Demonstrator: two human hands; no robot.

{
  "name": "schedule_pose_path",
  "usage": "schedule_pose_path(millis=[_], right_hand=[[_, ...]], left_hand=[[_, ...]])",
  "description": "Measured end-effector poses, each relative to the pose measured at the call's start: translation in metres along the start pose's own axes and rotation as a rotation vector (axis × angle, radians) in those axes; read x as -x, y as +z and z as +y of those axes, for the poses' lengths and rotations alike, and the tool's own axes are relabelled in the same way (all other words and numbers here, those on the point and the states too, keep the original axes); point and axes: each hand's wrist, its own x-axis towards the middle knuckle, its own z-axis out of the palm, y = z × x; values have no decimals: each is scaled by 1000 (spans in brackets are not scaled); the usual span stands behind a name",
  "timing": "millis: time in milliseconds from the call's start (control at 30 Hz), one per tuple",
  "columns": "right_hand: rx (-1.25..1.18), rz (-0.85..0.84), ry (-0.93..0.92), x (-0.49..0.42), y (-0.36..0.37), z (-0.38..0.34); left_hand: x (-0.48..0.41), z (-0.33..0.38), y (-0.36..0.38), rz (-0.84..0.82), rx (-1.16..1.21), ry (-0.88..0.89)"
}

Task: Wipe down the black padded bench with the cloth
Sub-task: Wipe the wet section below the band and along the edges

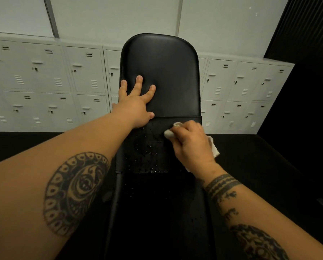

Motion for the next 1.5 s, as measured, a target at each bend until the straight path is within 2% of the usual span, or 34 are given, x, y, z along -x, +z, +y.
schedule_pose_path(millis=[100,167,333,400,533,700,767,900,967,1033,1133,1200,1300,1367,1433,1500], right_hand=[[-16,36,162,-19,0,-4],[-40,21,184,-35,4,-16],[-24,-41,-44,-19,7,-28],[-4,-52,-60,-6,1,-14],[-49,-16,116,-2,-7,10],[-89,105,343,-24,6,-17],[-71,80,296,-21,9,-23],[9,-76,-19,5,-1,-16],[66,-185,16,6,-15,-3],[79,-220,192,-2,-35,9],[-80,-70,411,-17,-68,19],[-319,9,546,-25,-84,14],[-635,79,762,-37,-99,0],[-847,25,849,-45,-106,-11],[-1109,-98,889,-49,-111,-23],[-1271,-168,899,-48,-116,-32]], left_hand=[[-1,-1,3,6,4,9],[-1,-3,4,16,-7,15],[-1,-4,3,24,-20,21],[-2,-5,2,31,-24,27],[0,-3,4,29,-22,27],[2,-3,4,37,-16,20],[2,-3,4,38,-27,17],[0,-3,2,31,-33,14],[2,-3,1,18,-47,10],[6,3,-5,-12,-57,-2],[10,17,-25,-108,-46,-60],[14,26,-40,-151,-62,-77],[29,40,-54,-105,46,29],[47,52,-57,-73,315,104],[63,66,-56,-185,731,80],[73,73,-50,-323,1028,28]])
